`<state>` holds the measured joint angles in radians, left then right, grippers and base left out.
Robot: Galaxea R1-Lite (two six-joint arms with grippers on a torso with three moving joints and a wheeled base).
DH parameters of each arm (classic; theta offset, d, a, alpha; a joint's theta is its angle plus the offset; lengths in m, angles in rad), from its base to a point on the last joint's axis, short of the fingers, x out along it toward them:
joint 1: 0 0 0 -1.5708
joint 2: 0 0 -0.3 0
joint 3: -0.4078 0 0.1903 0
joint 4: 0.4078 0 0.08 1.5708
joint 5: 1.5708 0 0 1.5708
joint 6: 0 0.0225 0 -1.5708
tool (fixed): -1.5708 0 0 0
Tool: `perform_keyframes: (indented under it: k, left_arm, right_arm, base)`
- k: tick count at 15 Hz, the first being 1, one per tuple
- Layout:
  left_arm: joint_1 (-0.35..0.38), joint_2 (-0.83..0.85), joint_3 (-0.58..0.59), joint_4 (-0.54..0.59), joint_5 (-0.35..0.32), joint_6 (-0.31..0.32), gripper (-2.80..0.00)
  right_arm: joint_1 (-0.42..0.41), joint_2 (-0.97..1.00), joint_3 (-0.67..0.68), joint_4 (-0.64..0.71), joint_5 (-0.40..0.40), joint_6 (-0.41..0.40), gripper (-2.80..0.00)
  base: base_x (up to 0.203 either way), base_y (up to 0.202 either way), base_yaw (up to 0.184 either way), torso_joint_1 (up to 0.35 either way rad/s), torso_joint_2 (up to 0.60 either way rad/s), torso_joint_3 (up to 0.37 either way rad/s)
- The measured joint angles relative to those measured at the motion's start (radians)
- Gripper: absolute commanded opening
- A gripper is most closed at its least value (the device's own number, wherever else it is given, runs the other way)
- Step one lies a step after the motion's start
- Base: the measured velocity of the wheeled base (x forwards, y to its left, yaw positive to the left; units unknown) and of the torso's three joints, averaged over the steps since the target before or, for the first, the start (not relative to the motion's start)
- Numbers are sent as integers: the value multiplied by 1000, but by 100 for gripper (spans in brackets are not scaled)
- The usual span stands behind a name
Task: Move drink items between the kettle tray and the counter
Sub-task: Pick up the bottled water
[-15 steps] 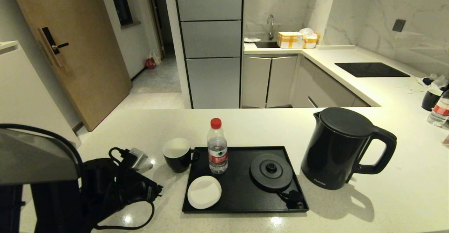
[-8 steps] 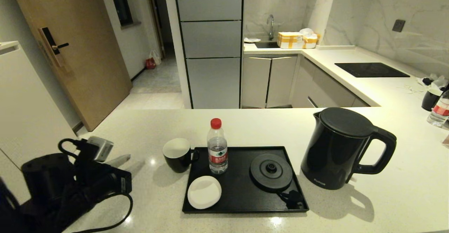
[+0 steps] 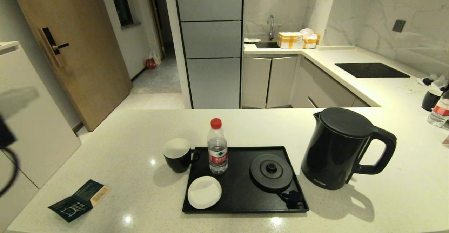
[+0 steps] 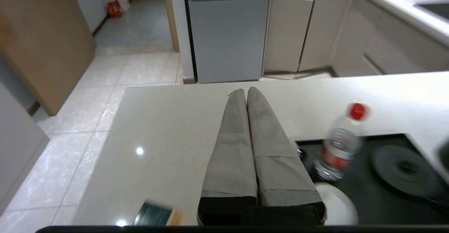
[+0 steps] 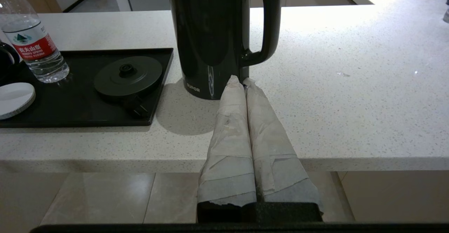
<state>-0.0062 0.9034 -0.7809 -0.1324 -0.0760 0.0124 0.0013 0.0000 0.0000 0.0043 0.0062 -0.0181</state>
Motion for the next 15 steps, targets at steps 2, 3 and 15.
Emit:
perform_keyframes:
  k: [2,3,15]
  left_arm:
    - [8,-185,-155,379,2,-16,-280]
    - [7,-281,-192,557,4,-16,-280]
    - [-3,-867,405,597,38,68,-280]
  right_arm:
    - [0,0,0,0,0,0,-280]
    - [0,0,0,0,0,0,-280]
    - [0,0,0,0,0,0,-280]
  base:
    - [0,0,0,0,0,0]
    - [0,0,0,0,0,0]
    - [0,0,0,0,0,0]
